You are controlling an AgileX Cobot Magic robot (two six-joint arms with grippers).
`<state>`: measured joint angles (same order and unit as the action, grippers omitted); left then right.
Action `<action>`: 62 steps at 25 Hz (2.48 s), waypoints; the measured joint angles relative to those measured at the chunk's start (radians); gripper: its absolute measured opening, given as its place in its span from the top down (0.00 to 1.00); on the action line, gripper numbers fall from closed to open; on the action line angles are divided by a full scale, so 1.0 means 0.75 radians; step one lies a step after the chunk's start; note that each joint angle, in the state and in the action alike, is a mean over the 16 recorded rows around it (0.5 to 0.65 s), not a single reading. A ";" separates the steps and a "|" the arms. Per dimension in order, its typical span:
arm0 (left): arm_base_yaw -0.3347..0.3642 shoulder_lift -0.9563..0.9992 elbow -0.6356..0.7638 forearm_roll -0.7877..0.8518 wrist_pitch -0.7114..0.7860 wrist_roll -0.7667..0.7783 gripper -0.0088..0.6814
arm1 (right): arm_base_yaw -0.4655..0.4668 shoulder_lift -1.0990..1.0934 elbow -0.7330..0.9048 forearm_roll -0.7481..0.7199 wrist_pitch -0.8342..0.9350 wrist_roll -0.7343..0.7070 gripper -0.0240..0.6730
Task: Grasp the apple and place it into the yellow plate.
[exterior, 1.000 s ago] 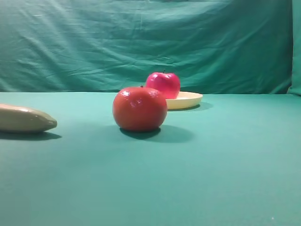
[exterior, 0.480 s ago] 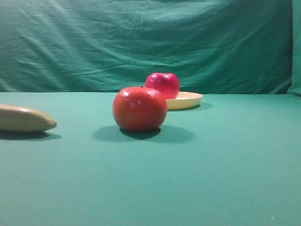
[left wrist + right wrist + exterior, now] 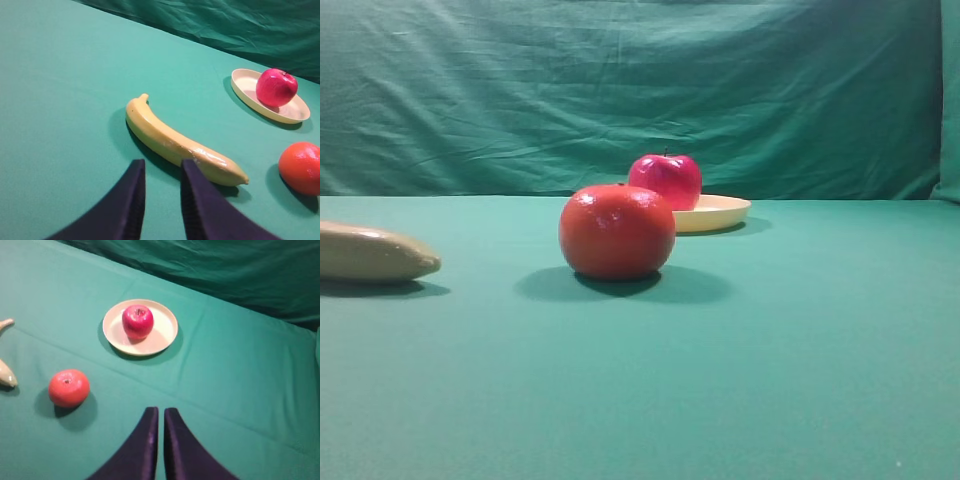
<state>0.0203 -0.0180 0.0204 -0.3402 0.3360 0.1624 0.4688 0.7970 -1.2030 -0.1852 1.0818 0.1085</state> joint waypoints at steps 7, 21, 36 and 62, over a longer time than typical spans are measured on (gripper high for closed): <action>0.000 0.000 0.000 0.000 0.000 0.000 0.76 | -0.008 -0.228 0.192 -0.049 0.008 0.018 0.97; 0.000 0.000 0.000 0.000 0.000 0.000 0.76 | -0.204 -0.628 0.719 -0.072 -0.455 0.068 0.97; 0.000 0.000 0.000 0.000 0.000 0.000 0.76 | -0.483 -1.019 1.326 -0.035 -0.797 0.112 0.97; 0.000 0.000 0.000 0.000 0.000 0.000 0.76 | -0.582 -1.079 1.635 0.016 -0.937 0.142 0.97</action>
<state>0.0203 -0.0180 0.0204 -0.3402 0.3360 0.1624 0.0326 -0.0124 0.0235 -0.1729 0.3793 0.2154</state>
